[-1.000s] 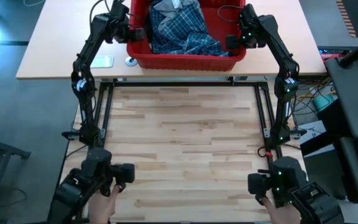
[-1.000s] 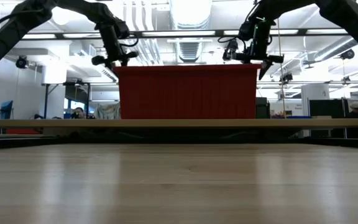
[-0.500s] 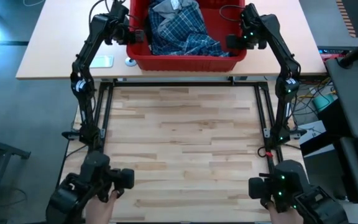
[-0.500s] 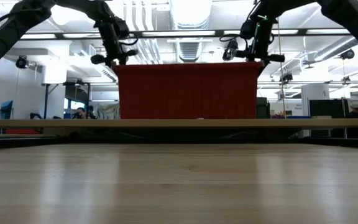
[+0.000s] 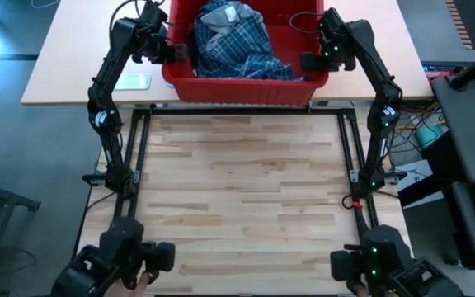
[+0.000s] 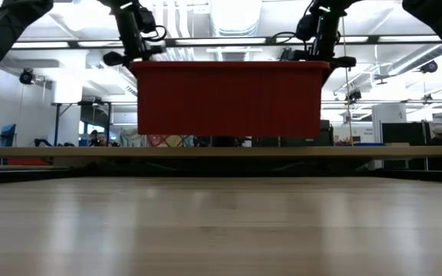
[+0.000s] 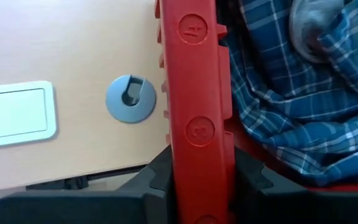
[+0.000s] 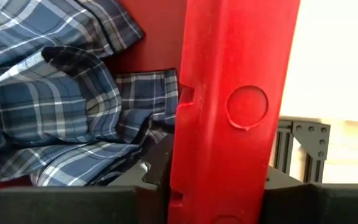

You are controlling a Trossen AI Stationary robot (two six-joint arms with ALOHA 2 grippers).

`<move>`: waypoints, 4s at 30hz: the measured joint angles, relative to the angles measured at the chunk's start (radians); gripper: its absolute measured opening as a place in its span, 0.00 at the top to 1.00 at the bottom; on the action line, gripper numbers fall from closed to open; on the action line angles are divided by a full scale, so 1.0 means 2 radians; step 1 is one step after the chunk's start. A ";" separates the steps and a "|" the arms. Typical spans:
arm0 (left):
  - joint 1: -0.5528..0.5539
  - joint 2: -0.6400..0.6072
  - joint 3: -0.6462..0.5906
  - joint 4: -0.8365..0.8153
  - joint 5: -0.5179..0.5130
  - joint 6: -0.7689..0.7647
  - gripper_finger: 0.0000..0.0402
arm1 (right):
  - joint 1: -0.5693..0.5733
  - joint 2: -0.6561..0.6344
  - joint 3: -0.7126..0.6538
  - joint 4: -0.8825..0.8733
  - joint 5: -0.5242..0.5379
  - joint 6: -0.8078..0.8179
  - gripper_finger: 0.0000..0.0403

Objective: Fold Laundry from Bin
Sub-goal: Fold the blue patterned pants

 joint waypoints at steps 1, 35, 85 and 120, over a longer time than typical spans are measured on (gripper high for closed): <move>0.000 0.002 0.000 -0.002 -0.002 0.000 0.82 | 0.000 0.000 0.000 0.004 0.001 -0.003 0.77; -0.003 -0.092 0.002 0.065 -0.043 0.059 0.31 | 0.010 -0.083 0.002 0.093 0.129 -0.065 0.33; -0.143 -0.124 0.001 0.243 -0.042 0.147 0.30 | 0.129 0.161 0.003 0.250 0.038 -0.062 0.88; -0.180 -0.146 0.001 0.314 0.304 0.255 0.30 | 0.303 -0.152 0.002 0.382 0.186 -0.101 0.95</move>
